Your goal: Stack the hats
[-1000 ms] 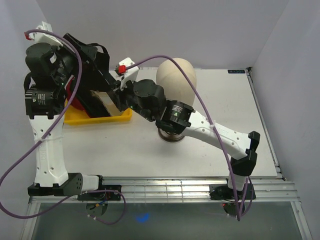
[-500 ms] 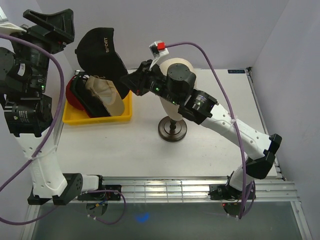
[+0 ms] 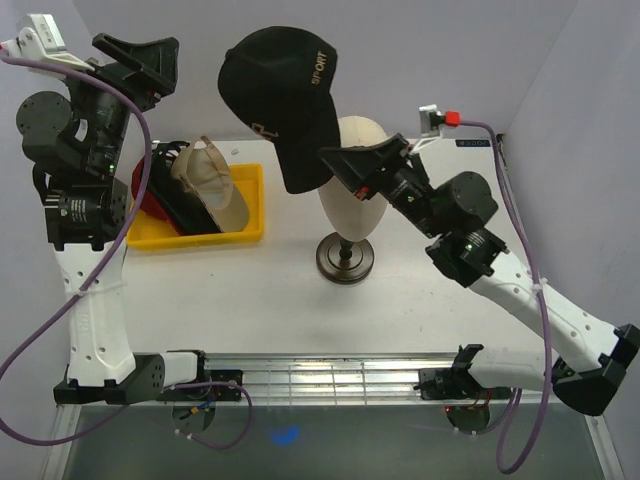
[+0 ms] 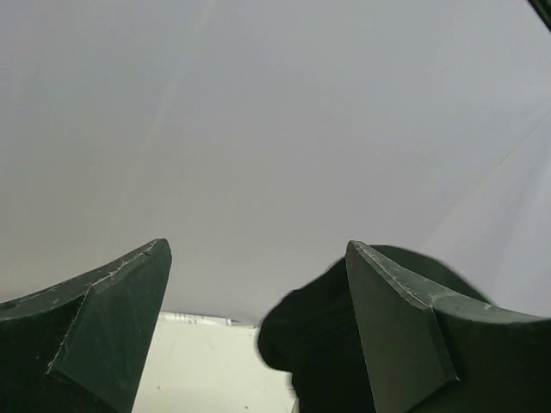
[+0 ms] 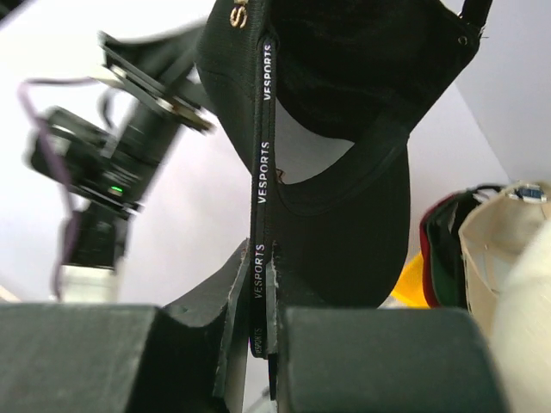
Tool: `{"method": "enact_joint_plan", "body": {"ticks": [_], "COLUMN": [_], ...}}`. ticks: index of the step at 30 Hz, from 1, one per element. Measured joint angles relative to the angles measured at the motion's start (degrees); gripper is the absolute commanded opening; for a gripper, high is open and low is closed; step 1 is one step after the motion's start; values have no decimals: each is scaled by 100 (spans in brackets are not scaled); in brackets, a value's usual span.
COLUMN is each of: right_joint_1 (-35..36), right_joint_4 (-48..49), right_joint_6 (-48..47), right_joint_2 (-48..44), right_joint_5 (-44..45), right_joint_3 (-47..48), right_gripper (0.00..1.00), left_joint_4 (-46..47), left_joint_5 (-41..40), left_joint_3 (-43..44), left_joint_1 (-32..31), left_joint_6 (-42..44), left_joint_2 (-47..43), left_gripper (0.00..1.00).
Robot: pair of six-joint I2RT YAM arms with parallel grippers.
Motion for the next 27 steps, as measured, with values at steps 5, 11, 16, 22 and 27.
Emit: {"method": "enact_joint_plan", "body": {"ticks": [5,11,16,22,27], "right_joint_1": [-367,-835,-1248,-1600,-1786], "right_joint_4": [883,1480,1867,2564,2973], "right_joint_6": [807,1777,2697,3740,4341], "right_joint_2": [-1147,-1805,-1939,-2103,-2240], "right_joint_5": [354,717,680,540,354], "right_joint_3": [-1279,-2516,-3198,-3980,-4389], "right_gripper": [8,8,8,8,8], "left_joint_4": [-42,-39,-39,-66,-70], "left_joint_5": [127,293,350,365,367], "left_joint_3": [-315,-431,-636,-813,-988], "left_joint_1": [0,0,0,0,0], "left_joint_6": [-15,-13,2,59,98], "left_joint_2": [63,76,35,17,-37], "left_gripper": [93,92,92,92,92]}}
